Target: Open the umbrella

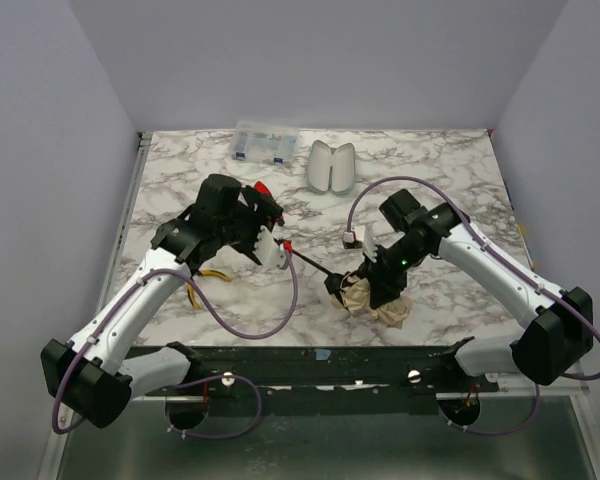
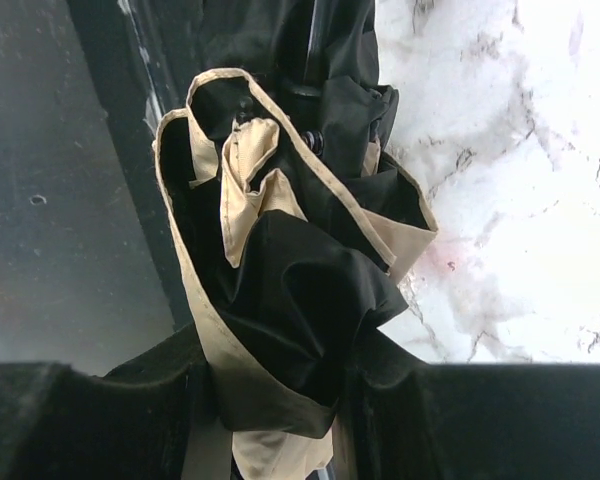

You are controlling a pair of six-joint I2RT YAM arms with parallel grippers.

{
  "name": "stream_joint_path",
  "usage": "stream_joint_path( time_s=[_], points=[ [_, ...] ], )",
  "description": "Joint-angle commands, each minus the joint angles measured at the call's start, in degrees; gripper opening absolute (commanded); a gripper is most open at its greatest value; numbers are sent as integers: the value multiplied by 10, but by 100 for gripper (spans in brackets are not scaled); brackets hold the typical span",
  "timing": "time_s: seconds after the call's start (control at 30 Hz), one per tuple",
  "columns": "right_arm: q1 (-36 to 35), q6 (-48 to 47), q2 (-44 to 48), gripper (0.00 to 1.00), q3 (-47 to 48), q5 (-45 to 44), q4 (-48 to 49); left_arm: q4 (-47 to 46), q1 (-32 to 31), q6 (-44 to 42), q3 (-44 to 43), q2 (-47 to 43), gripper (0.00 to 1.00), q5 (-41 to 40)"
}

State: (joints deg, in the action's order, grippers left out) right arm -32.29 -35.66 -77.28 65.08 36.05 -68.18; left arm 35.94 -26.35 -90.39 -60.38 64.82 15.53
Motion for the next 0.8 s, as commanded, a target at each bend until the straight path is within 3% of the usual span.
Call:
stream_joint_path(
  time_s=[0.0,0.13,0.3,0.5,0.7,0.77],
  points=[
    [-4,40,0,1,33,63,34,100,-62,111,-87,-16,86,129],
    [-2,97,3,1,51,104,75,96,-72,252,-131,-33,89,228],
    [-1,189,22,1,71,158,165,23,-72,482,-135,-69,89,275],
    [0,310,29,1,85,160,291,-132,-72,796,-61,-144,89,278],
    [3,490,48,1,80,188,477,-223,-33,1025,32,-175,93,259],
    [3,546,48,1,77,217,529,-253,-7,1086,44,-163,94,293]
  ],
)
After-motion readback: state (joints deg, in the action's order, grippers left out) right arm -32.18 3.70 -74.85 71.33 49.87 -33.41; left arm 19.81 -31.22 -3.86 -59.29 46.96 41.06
